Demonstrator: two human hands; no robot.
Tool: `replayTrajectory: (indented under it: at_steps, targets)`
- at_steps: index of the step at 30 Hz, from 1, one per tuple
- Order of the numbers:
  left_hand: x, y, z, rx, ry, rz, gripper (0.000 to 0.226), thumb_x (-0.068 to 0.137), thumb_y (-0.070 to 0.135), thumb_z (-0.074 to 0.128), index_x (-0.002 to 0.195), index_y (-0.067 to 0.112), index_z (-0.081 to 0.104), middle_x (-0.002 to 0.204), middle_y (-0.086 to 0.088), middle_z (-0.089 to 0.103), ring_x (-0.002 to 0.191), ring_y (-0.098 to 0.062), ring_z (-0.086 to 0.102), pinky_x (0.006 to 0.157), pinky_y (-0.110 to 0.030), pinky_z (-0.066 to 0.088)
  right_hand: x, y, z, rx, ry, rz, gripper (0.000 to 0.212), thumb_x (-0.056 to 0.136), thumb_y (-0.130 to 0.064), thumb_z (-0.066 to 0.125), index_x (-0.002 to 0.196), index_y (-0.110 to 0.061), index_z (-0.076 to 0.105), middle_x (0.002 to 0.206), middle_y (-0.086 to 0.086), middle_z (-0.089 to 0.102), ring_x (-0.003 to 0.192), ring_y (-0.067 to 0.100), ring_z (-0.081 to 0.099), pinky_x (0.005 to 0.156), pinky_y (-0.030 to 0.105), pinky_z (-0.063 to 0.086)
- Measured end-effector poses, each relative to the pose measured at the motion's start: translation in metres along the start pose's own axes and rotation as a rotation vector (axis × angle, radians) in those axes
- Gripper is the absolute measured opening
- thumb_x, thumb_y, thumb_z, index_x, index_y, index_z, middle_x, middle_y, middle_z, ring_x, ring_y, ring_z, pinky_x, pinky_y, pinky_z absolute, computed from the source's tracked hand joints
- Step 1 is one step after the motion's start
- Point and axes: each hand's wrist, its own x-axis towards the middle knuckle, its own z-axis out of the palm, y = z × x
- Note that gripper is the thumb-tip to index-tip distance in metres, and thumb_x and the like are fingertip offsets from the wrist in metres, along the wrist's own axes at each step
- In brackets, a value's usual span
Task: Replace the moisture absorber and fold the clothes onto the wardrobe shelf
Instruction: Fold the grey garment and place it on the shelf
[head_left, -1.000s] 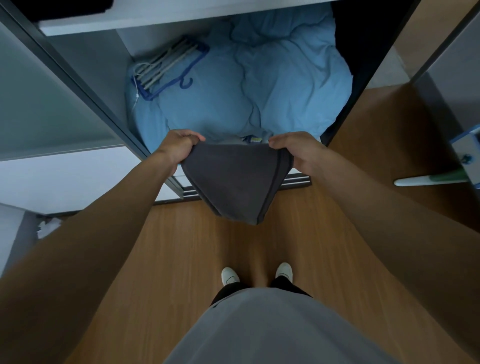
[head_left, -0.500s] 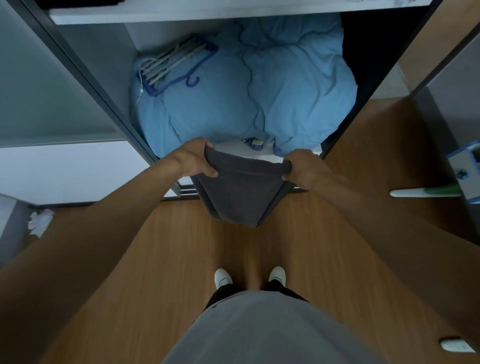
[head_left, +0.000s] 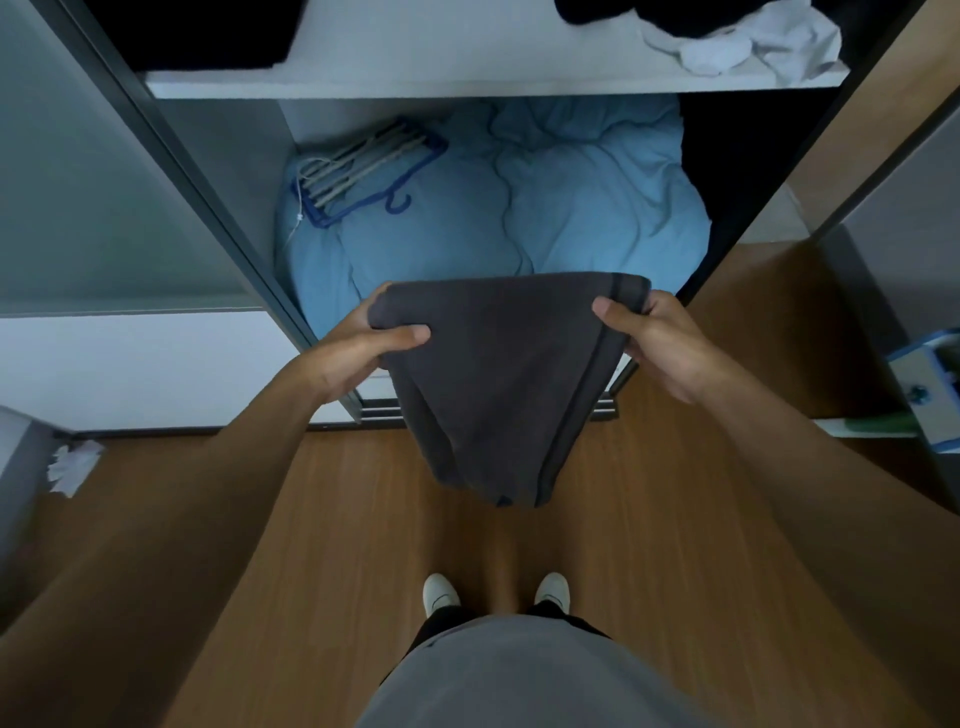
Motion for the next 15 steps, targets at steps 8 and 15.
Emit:
replayTrajectory:
  at_steps: [8,15]
  targets:
    - [0.002,0.013,0.040,-0.108,0.100,-0.017,0.043,0.062,0.038,0.090,0.099,0.021,0.076,0.107,-0.005,0.076,0.104,-0.023,0.071,0.087,-0.037,0.059,-0.009,-0.030,0.010,0.108,-0.017,0.098,0.028,0.095,-0.028,0.066,0.114,-0.008,0.072,0.115,0.010,0.074,0.107,0.023,0.071,0.086,0.029,0.058]
    - [0.008,0.060,0.083,-0.560,0.048,-0.002,0.048,0.085,0.022,0.071,0.127,0.002,0.061,0.117,-0.016,0.072,0.110,-0.026,0.069,0.081,-0.032,0.058,-0.048,-0.015,-0.004,-0.010,-0.061,0.030,0.036,0.073,-0.036,0.081,0.105,-0.046,0.067,0.107,-0.027,0.072,0.101,-0.005,0.067,0.079,0.013,0.054]
